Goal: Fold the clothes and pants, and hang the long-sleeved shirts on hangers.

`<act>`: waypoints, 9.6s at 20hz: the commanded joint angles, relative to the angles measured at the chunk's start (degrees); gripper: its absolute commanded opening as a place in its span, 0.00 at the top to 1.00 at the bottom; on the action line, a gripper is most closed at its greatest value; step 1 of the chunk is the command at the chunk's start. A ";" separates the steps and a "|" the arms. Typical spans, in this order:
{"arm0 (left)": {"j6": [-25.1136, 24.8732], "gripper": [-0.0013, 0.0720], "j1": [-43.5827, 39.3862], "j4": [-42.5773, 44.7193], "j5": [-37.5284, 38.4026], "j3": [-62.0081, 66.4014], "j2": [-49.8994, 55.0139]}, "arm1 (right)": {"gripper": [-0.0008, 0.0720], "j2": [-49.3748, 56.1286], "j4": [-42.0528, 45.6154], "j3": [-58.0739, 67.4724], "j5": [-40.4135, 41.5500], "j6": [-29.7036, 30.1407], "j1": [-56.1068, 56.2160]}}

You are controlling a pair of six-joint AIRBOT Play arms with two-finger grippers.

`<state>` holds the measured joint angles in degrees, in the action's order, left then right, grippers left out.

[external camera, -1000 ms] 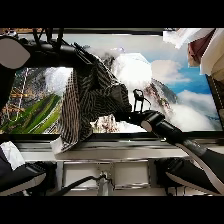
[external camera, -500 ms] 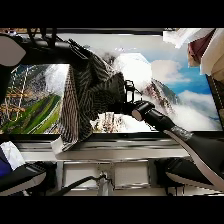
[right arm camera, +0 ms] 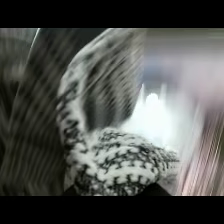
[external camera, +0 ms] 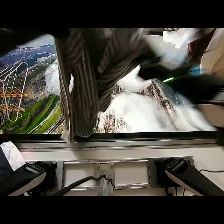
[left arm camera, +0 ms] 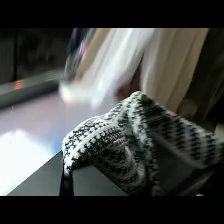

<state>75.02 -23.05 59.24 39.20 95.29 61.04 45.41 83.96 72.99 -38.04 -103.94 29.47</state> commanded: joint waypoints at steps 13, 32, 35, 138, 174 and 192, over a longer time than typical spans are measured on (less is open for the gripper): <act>14.08 0.95 6.58 15.10 14.34 -2.71 -1.81 | 0.92 19.85 -0.81 43.36 -39.89 20.55 -7.67; 3.65 0.38 28.11 -19.02 23.34 -21.24 10.08 | 0.92 60.70 -29.46 42.71 -54.84 22.64 -1.64; 2.08 0.42 31.50 -12.55 23.39 -21.27 1.79 | 0.92 60.65 -29.68 42.71 -54.47 23.08 -1.77; 10.97 0.95 10.84 42.36 38.10 -28.89 -29.55 | 0.92 45.55 -15.69 25.97 -53.02 23.67 -7.45; 8.28 0.95 -24.70 56.65 9.94 -43.93 -12.76 | 0.92 44.22 -21.42 26.03 -67.34 22.34 -7.28; -61.79 0.96 6.05 -41.62 -1.75 -43.87 8.41 | 0.92 44.24 -20.33 26.05 -61.96 22.47 -7.34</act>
<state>38.17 -25.82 53.39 29.21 51.35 65.21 89.67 63.42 99.00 -102.54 -81.56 22.13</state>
